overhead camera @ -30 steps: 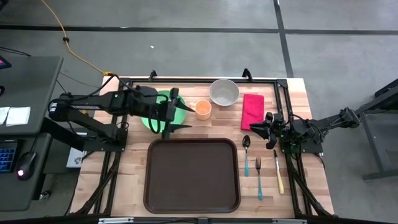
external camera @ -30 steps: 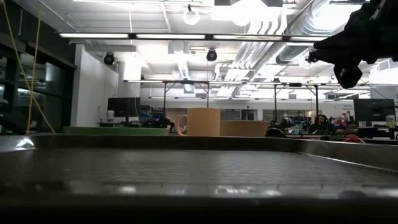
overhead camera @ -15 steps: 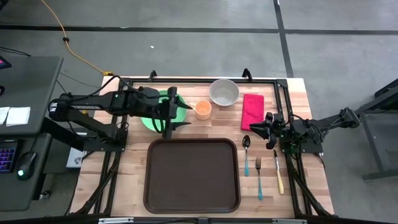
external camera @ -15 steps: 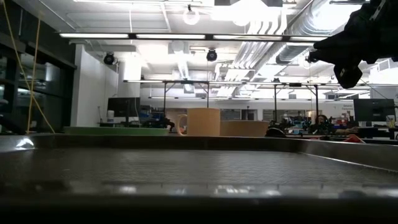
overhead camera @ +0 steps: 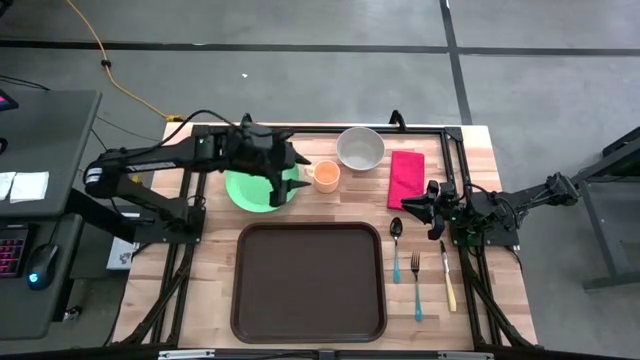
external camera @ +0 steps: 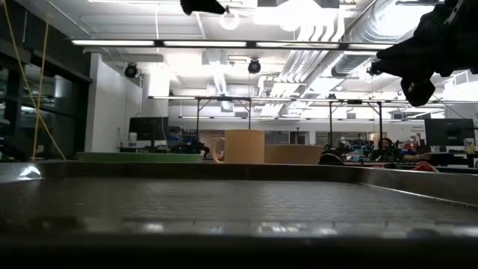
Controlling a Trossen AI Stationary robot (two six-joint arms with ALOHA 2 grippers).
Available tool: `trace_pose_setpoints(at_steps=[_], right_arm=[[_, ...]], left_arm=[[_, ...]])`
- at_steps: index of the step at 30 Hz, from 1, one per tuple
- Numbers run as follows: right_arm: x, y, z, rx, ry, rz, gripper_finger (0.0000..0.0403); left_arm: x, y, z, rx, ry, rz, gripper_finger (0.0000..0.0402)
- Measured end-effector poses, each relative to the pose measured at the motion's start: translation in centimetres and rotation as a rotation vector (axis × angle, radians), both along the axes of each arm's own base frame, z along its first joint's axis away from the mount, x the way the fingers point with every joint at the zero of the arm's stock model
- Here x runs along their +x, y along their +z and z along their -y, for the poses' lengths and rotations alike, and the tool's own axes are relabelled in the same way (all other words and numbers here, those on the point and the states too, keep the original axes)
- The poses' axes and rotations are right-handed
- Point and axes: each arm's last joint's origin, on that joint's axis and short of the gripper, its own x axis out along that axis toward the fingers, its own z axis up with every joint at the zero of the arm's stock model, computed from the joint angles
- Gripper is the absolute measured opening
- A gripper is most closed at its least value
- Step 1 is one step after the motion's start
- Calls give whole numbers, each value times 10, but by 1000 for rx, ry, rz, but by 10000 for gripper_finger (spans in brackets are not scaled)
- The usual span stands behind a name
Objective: Set up tray
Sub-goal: Put the orange cup on the brown tray
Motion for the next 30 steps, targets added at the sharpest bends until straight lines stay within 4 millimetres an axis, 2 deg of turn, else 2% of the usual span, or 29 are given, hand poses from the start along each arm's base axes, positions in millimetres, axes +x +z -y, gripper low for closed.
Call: trace_pose_setpoints(at_steps=[10,21,30], right_arm=[[0,-1,0,-2,0,-7,67],[0,-2,0,-4,-4,-22,67],[0,-2,0,-5,-8,-22,67]], left_arm=[[12,-11,-27,-57,92,-14,287],[44,-47,-37,-70,78,-126,287],[61,-75,-43,-63,112,-224,287]])
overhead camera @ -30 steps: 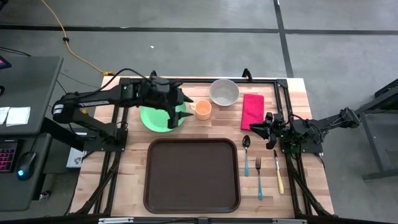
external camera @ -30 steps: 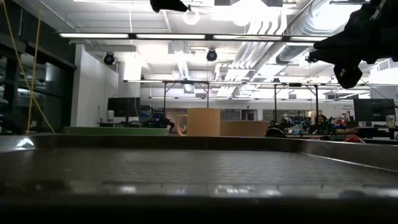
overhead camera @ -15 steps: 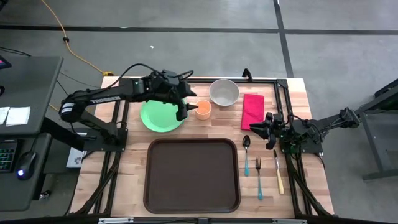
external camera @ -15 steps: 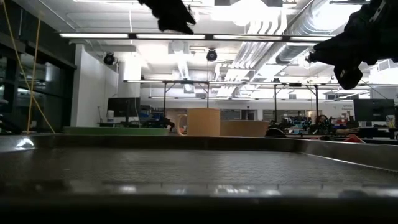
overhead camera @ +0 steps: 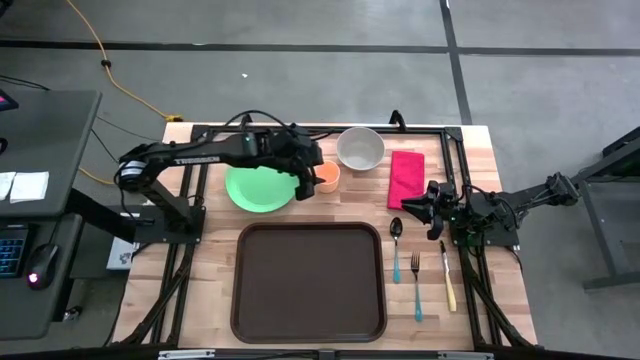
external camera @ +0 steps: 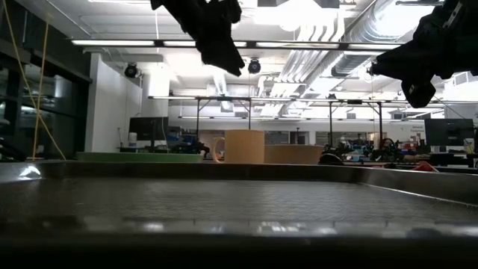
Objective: Set up tray
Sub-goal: Put the orange cup on the brown tray
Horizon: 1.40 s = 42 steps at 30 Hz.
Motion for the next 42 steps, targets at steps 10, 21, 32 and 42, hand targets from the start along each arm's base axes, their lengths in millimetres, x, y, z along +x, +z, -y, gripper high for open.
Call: trace_pose_setpoints(at_steps=[10,21,32,42], right_arm=[[0,0,0,-2,0,0,67],[0,0,0,-2,0,-1,67],[0,0,0,-1,0,-1,67],[0,0,0,-1,-3,-1,67]], left_arm=[[5,-10,-9,-38,182,-15,287],[-3,-13,-37,-43,228,-23,287],[10,-43,-52,-90,179,-98,287],[20,-70,-59,-85,206,-171,287]])
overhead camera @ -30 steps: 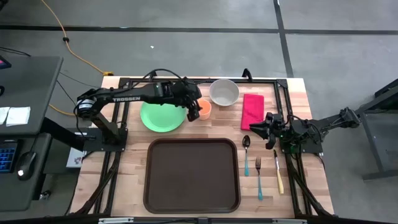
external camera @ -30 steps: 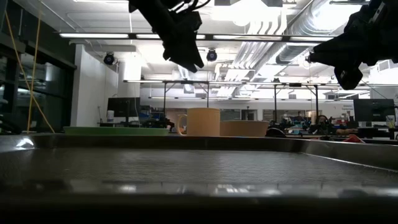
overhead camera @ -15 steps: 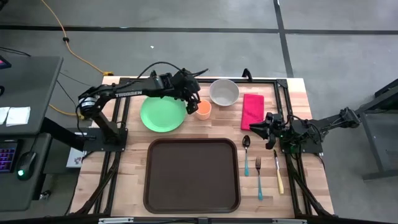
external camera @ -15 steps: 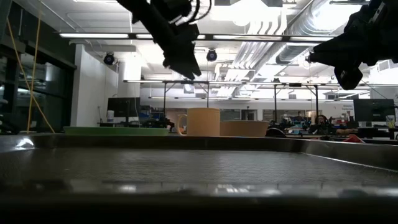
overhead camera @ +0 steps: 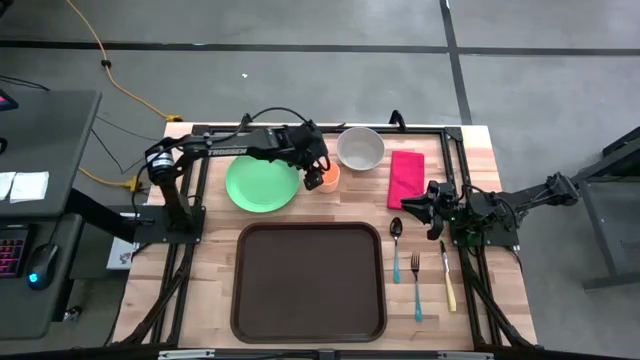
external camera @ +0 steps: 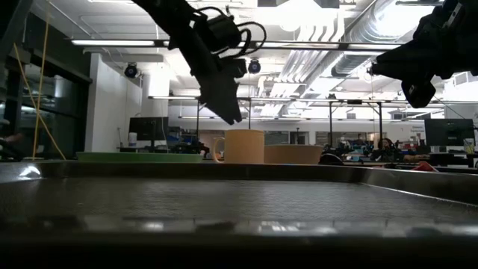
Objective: Set up tray
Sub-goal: Put the orange cup on the brown tray
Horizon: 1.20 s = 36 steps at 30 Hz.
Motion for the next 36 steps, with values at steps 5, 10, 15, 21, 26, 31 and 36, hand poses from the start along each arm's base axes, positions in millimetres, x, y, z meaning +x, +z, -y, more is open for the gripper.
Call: trace_pose_setpoints(at_steps=[5,10,15,21,26,31,36], right_arm=[[0,0,0,1,-1,0,67],[0,0,0,1,-4,0,67],[0,0,0,-1,-4,-1,67],[0,0,0,-2,-6,-2,67],[0,0,0,-3,-6,-5,67],[0,-1,0,-3,-10,-6,67],[0,-1,0,-4,-12,-7,67]], left_arm=[[-2,-1,-14,14,19,16,287],[-8,-1,-26,-1,39,19,287],[-9,-3,-30,-35,-2,32,287],[-7,-8,-29,-70,-30,32,287],[-8,-10,-29,-69,-22,13,287],[-8,-10,-30,-45,-31,1,287],[-7,-15,-30,-49,-31,-14,287]])
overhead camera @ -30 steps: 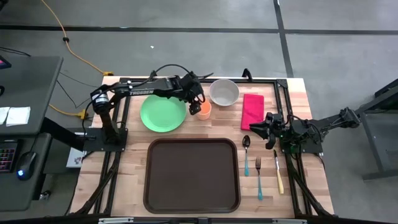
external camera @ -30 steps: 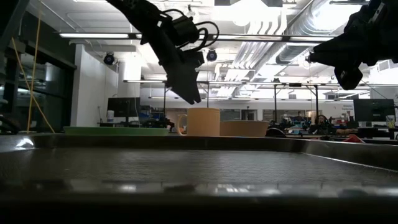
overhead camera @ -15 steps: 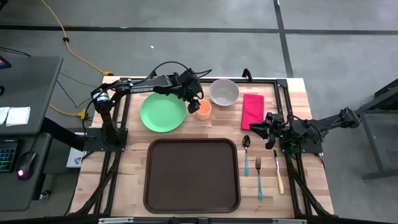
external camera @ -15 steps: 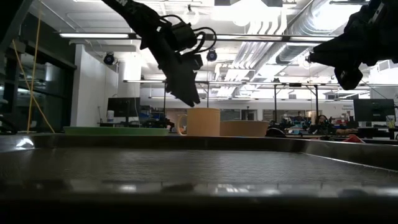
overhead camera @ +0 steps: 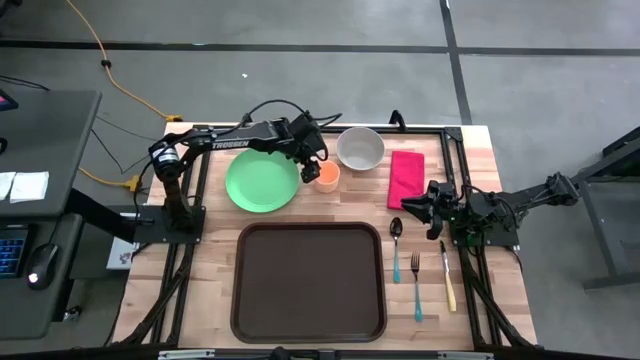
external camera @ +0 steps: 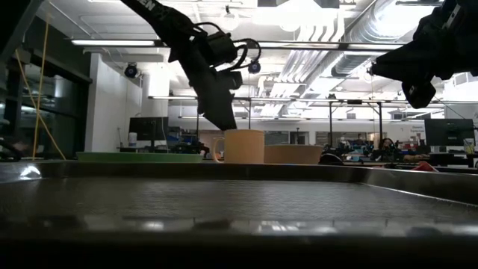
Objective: Set up tray
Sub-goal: Put the orange cup on the brown tray
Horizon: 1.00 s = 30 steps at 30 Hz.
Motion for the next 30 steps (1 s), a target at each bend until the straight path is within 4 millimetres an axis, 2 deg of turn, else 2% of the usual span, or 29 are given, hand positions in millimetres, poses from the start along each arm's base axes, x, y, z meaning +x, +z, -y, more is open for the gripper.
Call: trace_pose_setpoints(at_steps=[8,16,30], right_arm=[[0,0,0,2,0,0,67],[0,0,0,0,-3,0,67],[0,-1,0,-2,-8,-6,67]], left_arm=[[6,-6,-3,12,3,16,287],[10,-22,-5,-24,-5,-13,287],[11,-22,-6,-2,6,-10,287]])
